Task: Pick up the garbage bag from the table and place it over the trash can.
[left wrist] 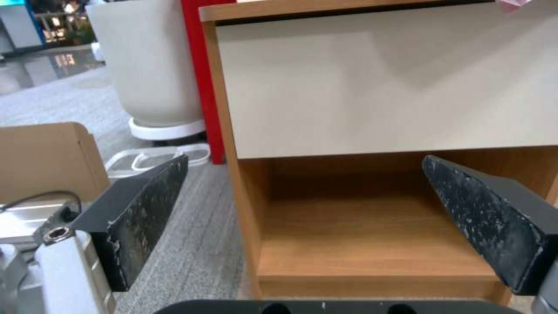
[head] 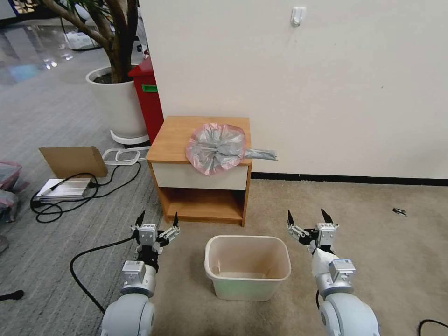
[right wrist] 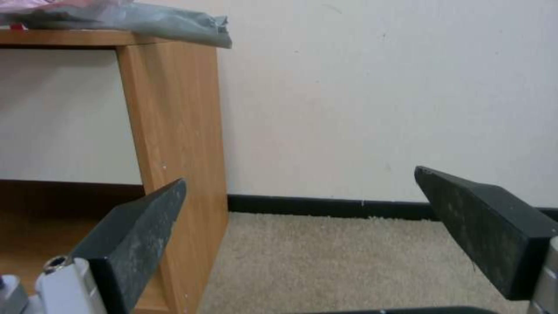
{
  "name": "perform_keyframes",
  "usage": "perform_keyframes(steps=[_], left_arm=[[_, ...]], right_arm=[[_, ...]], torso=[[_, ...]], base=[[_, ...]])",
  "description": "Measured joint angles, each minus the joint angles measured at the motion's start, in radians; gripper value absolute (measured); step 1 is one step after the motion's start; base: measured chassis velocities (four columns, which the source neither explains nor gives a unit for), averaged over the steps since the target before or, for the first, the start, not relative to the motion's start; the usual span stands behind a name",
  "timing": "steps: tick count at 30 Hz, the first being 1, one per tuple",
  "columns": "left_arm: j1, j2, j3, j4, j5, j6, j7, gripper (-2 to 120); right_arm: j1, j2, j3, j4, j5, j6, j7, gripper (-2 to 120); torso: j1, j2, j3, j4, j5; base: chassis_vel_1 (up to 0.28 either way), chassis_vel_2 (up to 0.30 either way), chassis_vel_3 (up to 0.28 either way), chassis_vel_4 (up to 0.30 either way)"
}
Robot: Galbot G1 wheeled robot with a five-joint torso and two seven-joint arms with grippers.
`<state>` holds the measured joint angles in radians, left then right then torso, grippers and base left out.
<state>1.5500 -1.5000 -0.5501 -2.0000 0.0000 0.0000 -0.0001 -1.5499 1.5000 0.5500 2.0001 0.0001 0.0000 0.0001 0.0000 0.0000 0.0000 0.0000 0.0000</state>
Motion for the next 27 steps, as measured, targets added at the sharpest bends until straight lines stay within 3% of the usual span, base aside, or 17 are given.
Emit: perform_keyframes(steps=[27], left_arm=[[0.000,0.000,0.000,0.000,0.000,0.000,0.000,100]], right_arm=[[0.000,0.000,0.000,0.000,0.000,0.000,0.000,100]], torso=[[0.000,0.000,0.000,0.0000,-0.0001]], base=[[0.000,0.000,0.000,0.000]])
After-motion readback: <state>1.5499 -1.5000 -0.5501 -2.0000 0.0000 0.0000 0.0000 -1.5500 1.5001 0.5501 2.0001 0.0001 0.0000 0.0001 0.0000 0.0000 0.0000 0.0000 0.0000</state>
